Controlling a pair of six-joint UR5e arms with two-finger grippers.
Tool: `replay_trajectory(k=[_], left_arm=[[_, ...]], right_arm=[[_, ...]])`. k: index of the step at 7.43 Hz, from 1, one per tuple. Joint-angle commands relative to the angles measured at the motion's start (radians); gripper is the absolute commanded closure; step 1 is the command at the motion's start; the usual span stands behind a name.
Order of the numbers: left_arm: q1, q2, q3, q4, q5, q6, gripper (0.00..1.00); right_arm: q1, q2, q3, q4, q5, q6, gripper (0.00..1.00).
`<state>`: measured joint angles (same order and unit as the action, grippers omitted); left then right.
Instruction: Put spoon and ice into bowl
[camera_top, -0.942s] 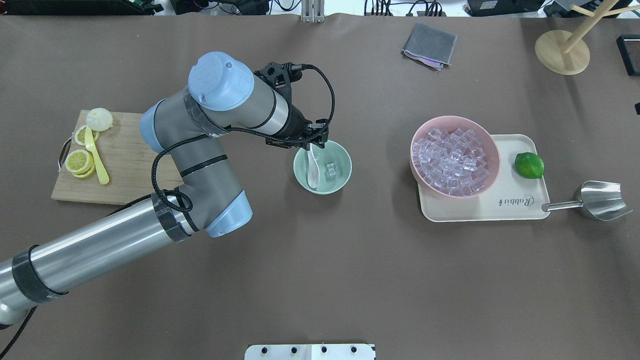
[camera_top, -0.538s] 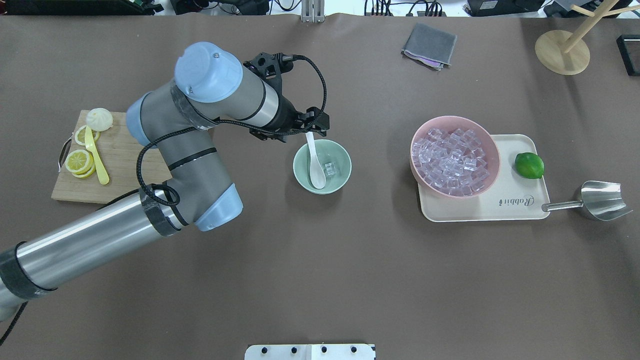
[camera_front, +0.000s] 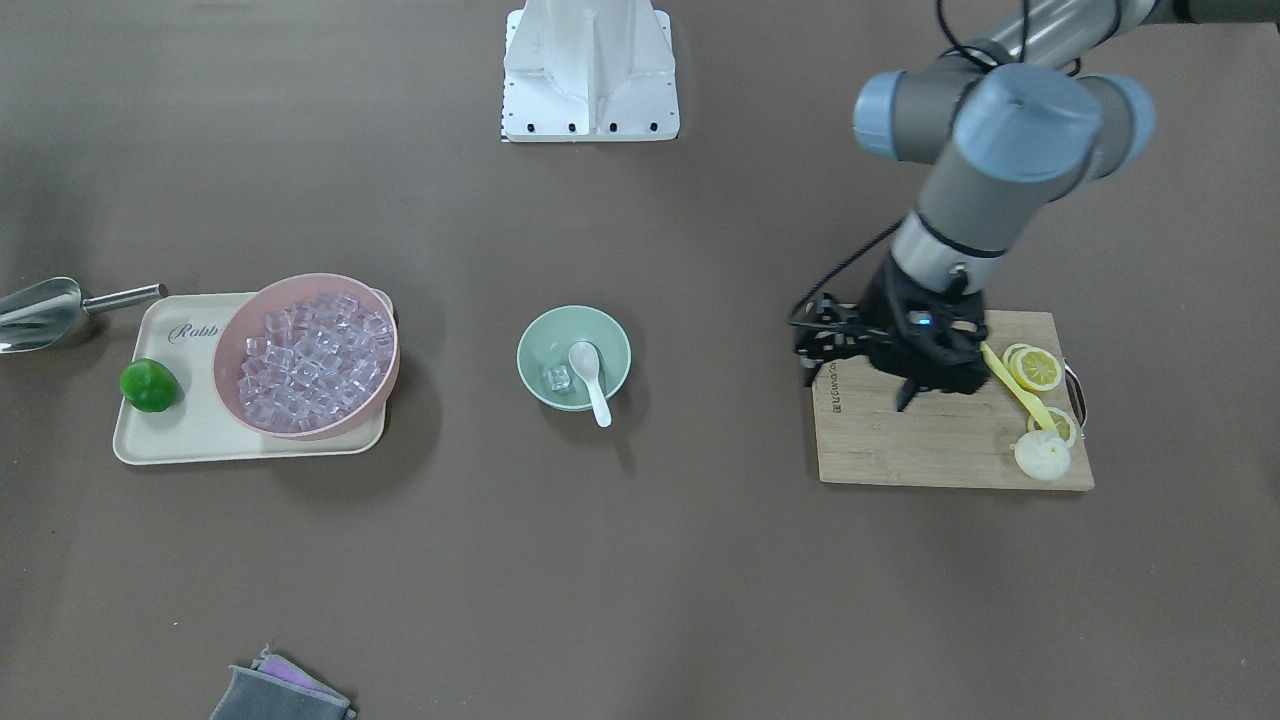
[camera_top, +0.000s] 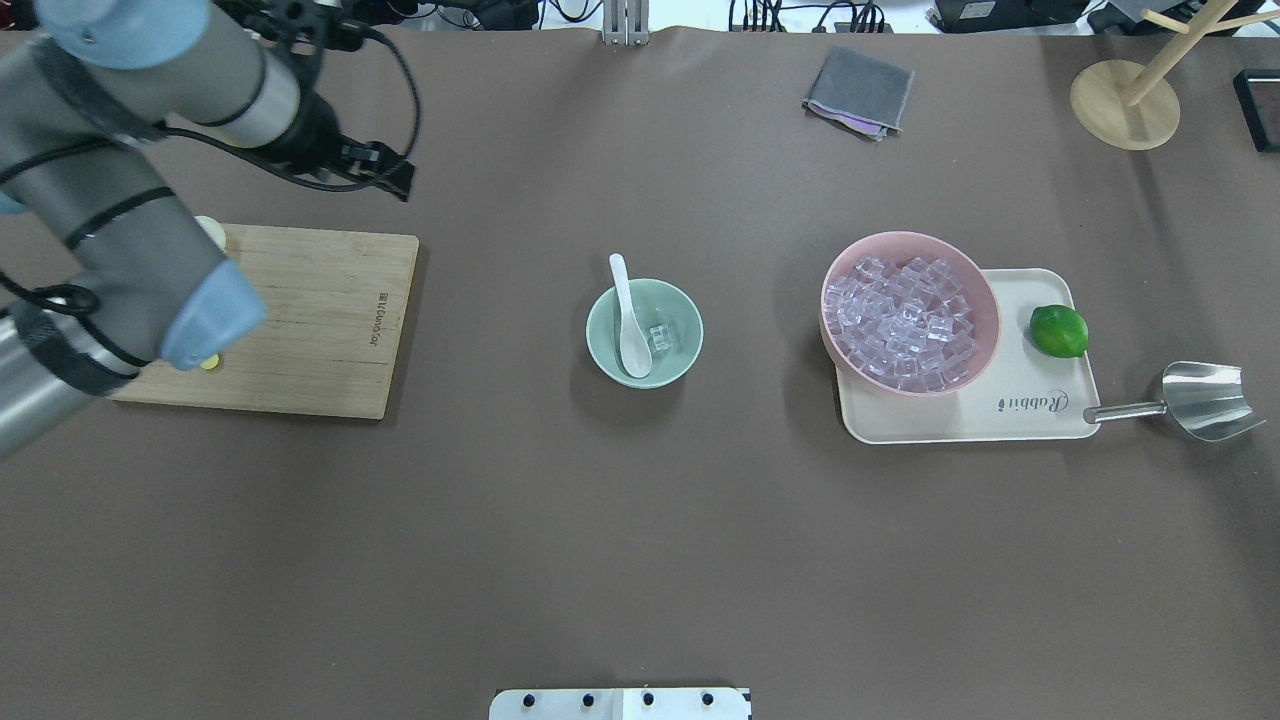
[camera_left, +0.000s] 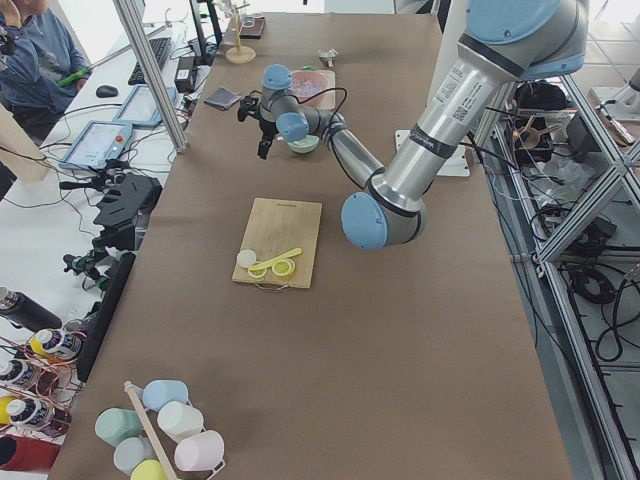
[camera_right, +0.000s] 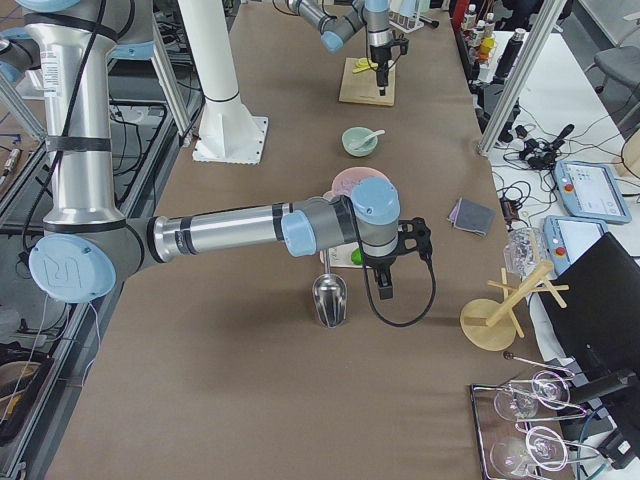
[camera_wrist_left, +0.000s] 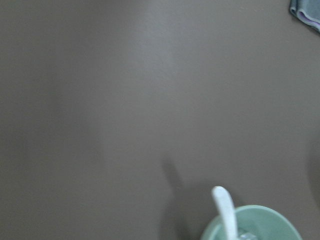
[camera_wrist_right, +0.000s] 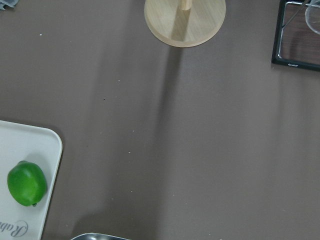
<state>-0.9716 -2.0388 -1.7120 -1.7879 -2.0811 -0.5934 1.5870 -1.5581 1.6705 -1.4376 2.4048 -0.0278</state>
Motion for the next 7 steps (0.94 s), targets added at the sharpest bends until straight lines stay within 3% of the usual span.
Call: replay_trajectory(k=[1, 3, 4, 7], left_arm=[[-0.238, 0.26, -0.072, 0.006, -0.138, 0.436, 0.02], [-0.369, 0.435, -0.061, 0.024, -0.243, 0.555, 0.02], [-0.466, 0.462, -0.034, 0.024, -0.261, 0.588, 0.02], [-0.522, 0.554, -0.02, 0.004, -0.278, 0.698, 0.02]], right_arm=[[0.01, 0.009, -0.025, 0.0, -0.025, -0.03, 0.0], [0.013, 0.007, -0.015, 0.005, -0.047, -0.032, 0.0], [0.013, 0.012, -0.012, 0.003, -0.056, -0.026, 0.0], [0.013, -0.003, -0.023, 0.012, -0.041, -0.02, 0.0]])
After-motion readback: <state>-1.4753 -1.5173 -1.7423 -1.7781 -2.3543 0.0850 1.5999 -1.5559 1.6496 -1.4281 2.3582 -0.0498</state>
